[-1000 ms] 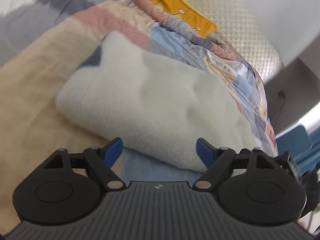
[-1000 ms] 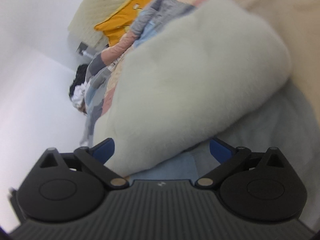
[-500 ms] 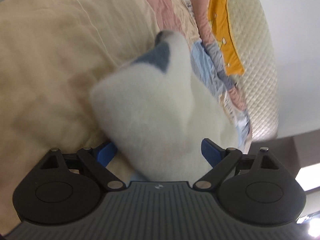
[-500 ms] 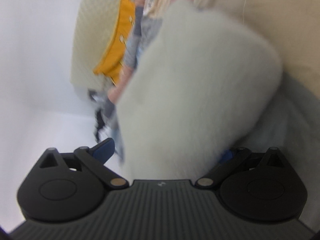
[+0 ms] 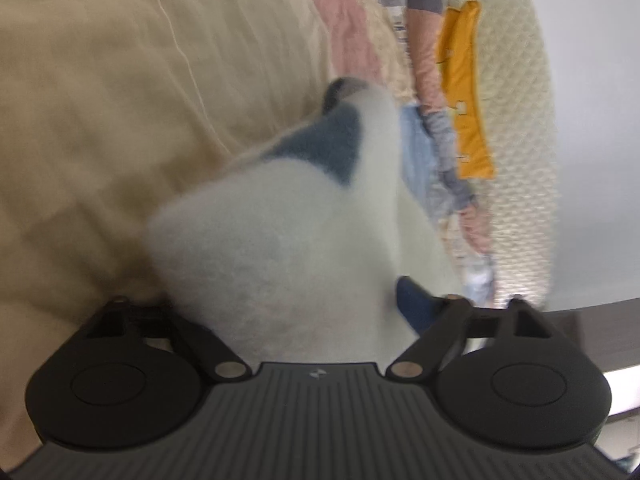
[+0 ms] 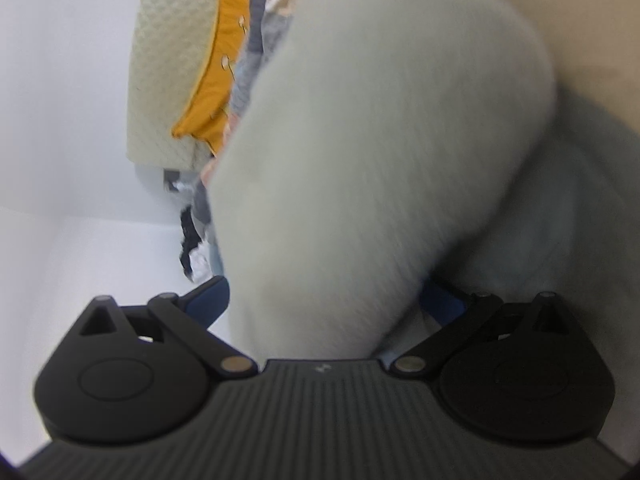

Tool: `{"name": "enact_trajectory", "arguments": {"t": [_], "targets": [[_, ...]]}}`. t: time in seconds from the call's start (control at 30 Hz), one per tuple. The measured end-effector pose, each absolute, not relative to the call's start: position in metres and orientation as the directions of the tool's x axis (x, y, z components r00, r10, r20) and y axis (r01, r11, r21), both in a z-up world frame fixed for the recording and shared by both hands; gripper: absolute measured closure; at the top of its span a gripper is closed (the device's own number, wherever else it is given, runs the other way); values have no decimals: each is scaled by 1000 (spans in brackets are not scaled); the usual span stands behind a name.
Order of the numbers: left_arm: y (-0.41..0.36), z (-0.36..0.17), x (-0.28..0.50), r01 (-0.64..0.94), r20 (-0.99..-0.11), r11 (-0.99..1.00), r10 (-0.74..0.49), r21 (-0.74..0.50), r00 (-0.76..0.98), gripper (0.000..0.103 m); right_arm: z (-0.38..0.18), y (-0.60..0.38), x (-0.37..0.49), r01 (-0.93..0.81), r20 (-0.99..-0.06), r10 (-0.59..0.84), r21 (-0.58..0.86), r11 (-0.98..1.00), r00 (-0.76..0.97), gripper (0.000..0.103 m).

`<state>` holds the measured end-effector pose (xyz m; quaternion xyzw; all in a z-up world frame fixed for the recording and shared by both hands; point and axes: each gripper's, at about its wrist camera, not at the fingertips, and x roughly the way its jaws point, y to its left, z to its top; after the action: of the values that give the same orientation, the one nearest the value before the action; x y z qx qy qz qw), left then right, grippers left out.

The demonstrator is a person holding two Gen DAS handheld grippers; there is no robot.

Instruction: Fold large clothes

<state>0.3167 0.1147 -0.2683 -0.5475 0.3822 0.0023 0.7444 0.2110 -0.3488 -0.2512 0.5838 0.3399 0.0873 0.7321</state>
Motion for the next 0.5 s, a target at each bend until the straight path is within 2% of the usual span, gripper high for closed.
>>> {"name": "enact_trajectory", "arguments": {"t": [0.17, 0.2, 0.33, 0.5], "targets": [[113, -264, 319, -398, -579, 453, -388, -797, 717, 42, -250, -353, 217, 288, -410, 494, 908, 306, 767, 0], [113, -263, 319, -393, -576, 457, -387, -798, 720, 44, -251, -357, 217, 302, -413, 471, 906, 295, 779, 4], [112, -261, 320, -372, -564, 471, -382, -800, 732, 48, -255, -373, 216, 352, -431, 393, 900, 259, 812, 18], [114, -257, 323, -338, -550, 489, -396, -804, 736, 51, -258, -371, 226, 335, -436, 384, 892, 304, 814, 18]]}}
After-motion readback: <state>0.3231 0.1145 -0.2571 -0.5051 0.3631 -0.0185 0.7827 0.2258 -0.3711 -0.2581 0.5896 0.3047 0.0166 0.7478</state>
